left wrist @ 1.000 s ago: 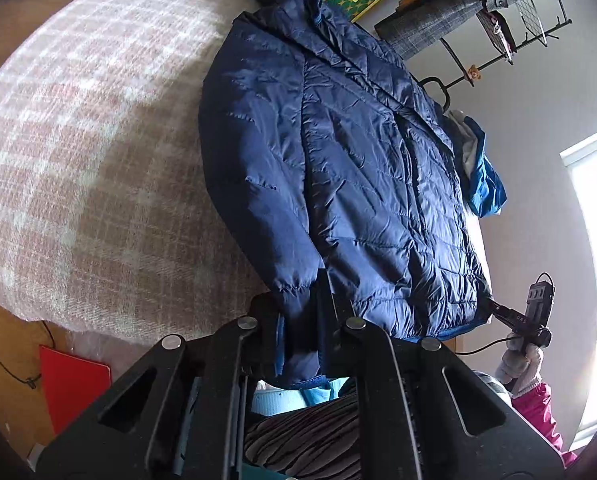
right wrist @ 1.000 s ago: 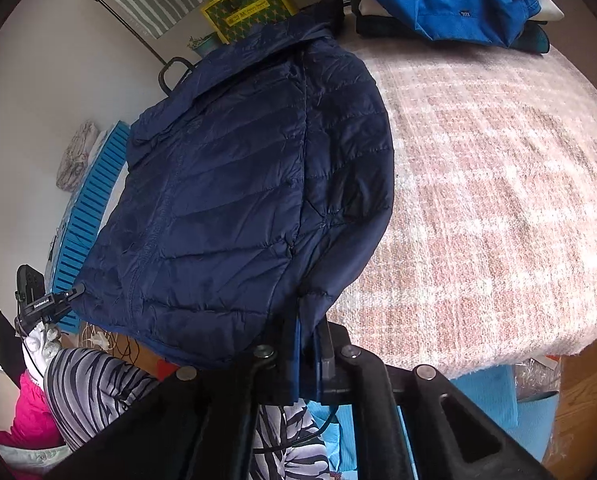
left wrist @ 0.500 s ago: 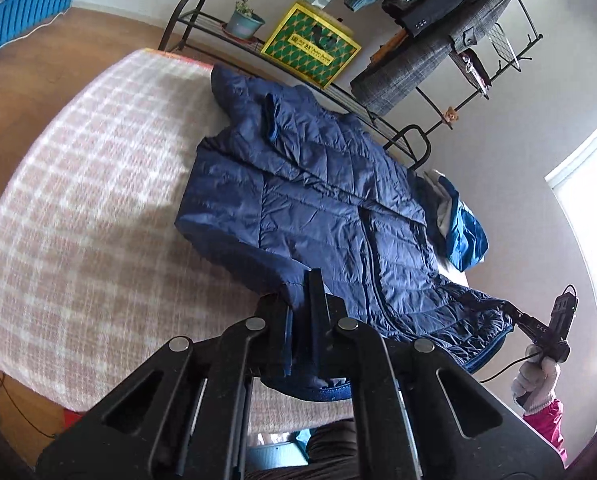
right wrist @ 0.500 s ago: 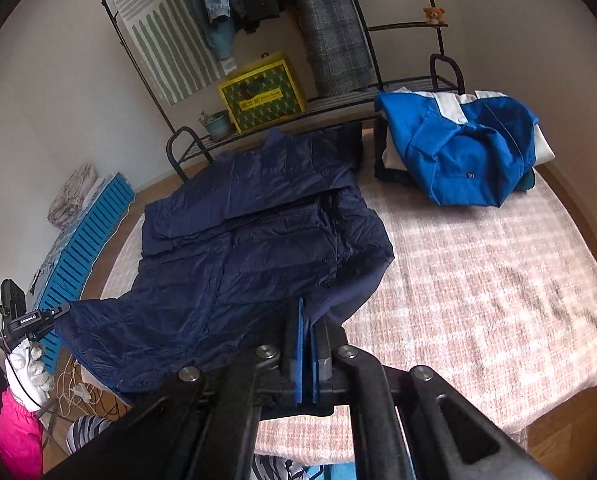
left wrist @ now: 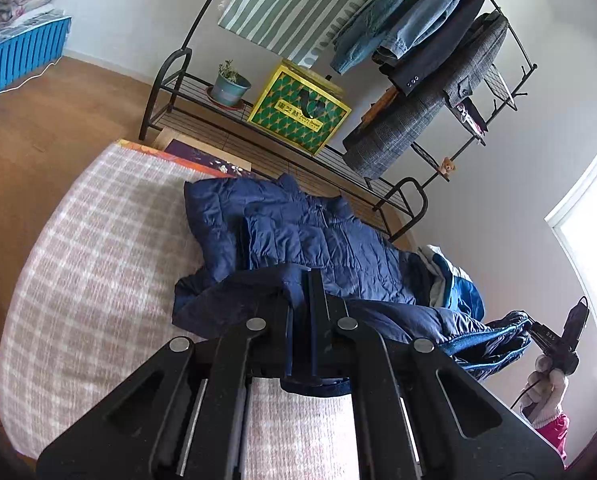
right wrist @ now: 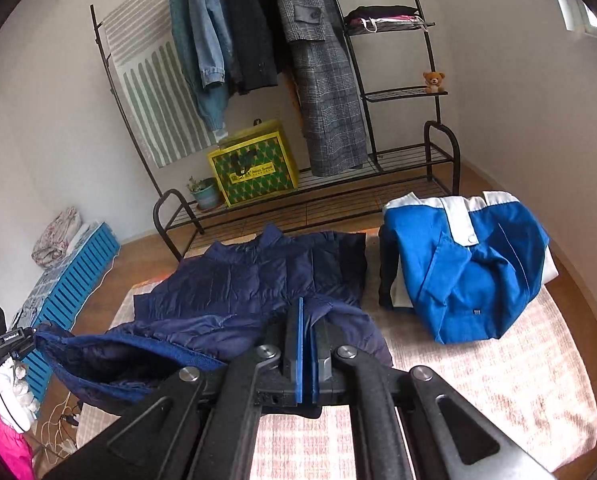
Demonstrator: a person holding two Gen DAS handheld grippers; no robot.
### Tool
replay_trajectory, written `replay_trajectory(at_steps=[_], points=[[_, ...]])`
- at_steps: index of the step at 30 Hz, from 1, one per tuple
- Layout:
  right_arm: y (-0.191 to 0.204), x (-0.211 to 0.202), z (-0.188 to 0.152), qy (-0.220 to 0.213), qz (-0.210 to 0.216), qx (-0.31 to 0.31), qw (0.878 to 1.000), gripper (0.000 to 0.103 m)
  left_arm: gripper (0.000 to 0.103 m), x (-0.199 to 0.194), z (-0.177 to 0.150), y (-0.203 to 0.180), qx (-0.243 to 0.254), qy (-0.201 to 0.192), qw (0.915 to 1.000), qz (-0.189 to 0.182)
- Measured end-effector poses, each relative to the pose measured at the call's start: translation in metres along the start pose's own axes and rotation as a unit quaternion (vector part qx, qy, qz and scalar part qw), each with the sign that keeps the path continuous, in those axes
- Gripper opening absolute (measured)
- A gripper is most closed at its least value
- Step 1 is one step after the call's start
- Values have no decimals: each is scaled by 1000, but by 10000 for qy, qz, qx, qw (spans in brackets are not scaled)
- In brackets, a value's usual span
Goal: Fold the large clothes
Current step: 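Lift the hem with both tools and fold it toward the collar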
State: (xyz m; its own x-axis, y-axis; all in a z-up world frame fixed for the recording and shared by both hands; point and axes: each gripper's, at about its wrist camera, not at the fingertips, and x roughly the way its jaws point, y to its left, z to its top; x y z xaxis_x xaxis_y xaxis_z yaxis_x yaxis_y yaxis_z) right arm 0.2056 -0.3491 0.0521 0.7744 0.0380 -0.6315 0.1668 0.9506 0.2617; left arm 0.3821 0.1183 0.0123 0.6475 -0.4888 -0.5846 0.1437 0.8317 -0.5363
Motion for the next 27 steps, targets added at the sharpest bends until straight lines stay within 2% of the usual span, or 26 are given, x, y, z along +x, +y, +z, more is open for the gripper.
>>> replay_trajectory(at_steps=[7,16,21,27], points=[[11,72,53,51,-329,-188,9993,0,3,47,47,0,74,-79,9998,137],[8,187,100,205,-731,-342,9965,0,3,146,99,31,-96,73,9987,494],[-8,256,107,445,-1056,-329,9929,0,3,214,114,52,-170,310,9968,723],[-27,332,84,873,-1475,-416,9843,0,3,281,111,66,22,596,9925,1068]])
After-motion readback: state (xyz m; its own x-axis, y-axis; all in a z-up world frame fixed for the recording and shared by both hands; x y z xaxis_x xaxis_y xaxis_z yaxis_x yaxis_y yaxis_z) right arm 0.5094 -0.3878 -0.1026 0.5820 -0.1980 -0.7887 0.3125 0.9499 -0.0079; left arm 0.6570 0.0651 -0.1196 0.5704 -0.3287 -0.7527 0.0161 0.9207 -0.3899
